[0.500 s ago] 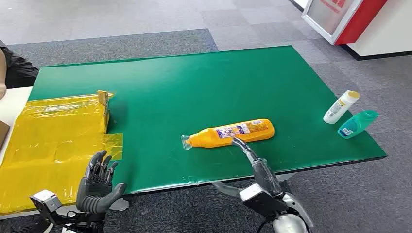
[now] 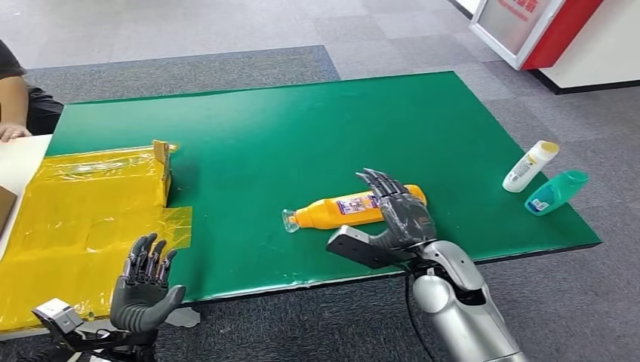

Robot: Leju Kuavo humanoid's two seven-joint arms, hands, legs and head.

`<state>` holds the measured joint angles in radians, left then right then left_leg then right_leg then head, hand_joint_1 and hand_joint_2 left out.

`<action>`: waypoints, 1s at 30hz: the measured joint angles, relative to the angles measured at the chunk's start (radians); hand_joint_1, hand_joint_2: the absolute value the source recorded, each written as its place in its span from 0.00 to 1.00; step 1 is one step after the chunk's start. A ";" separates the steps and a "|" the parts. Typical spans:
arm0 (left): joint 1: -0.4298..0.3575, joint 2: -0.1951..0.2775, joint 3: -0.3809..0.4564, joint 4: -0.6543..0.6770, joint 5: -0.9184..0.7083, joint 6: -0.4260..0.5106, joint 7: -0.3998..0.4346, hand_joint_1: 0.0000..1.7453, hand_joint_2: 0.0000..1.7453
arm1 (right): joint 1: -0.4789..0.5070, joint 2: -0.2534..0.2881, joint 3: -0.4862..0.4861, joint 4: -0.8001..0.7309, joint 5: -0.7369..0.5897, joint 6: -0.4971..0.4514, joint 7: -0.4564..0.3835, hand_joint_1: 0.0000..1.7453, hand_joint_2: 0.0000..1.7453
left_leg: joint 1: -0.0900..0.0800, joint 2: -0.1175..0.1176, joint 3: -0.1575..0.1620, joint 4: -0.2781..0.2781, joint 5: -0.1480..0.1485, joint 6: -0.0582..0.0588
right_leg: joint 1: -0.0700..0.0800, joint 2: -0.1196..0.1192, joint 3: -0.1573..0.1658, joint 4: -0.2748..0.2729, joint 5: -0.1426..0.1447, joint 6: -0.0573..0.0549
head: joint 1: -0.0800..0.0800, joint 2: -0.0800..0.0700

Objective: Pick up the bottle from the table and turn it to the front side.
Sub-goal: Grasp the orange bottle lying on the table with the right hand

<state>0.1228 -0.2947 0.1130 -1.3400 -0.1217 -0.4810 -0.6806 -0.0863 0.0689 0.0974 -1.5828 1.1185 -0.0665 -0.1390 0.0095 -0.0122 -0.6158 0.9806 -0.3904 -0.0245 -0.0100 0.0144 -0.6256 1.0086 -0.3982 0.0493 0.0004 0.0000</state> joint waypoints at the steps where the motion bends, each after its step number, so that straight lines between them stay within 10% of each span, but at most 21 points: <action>1: 0.000 0.000 0.001 0.000 0.000 -0.001 0.000 0.00 1.00 | -0.005 -0.003 0.000 0.007 0.000 0.000 0.000 0.00 1.00 | 0.000 0.000 0.000 0.000 0.000 0.000 | 0.000 0.000 0.000 0.000 0.000 0.000 | 0.000 0.000; 9: -0.011 0.003 0.008 0.015 0.000 -0.007 -0.011 0.00 1.00 | -0.105 -0.041 0.002 0.119 0.019 0.098 0.082 0.00 1.00 | 0.000 0.000 -0.001 0.000 0.000 0.000 | 0.000 0.000 -0.001 0.000 0.000 0.000 | 0.000 0.000; 26: -0.084 0.065 -0.068 0.106 0.082 0.008 -0.018 0.00 1.00 | -0.683 -0.175 0.127 0.983 0.005 0.401 0.146 0.00 1.00 | -0.001 -0.001 -0.002 0.000 0.006 0.002 | -0.001 -0.001 -0.002 0.000 0.005 0.002 | 0.000 0.000; 27: -0.086 0.068 -0.072 0.110 0.084 0.008 -0.018 0.00 1.00 | -0.694 -0.175 0.133 1.006 0.007 0.414 0.152 0.03 1.00 | -0.001 -0.001 -0.002 0.000 0.006 0.002 | -0.001 -0.001 -0.001 0.000 0.005 0.002 | 0.000 0.000; 30: -0.095 0.075 -0.084 0.122 0.091 0.008 -0.019 0.00 1.00 | -0.717 -0.178 0.149 1.076 0.010 0.448 0.159 0.70 1.00 | -0.001 -0.001 -0.002 0.000 0.005 0.002 | -0.001 -0.001 -0.001 0.000 0.005 0.002 | 0.000 0.000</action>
<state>0.0280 -0.2198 0.0292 -1.2176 -0.0312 -0.4734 -0.6992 -0.8034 -0.1088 0.2460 -0.5065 1.1284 0.3816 0.0197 0.0084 -0.0129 -0.6175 0.9808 -0.3850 -0.0227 -0.0114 0.0137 -0.6271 1.0085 -0.3934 0.0512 0.0003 0.0000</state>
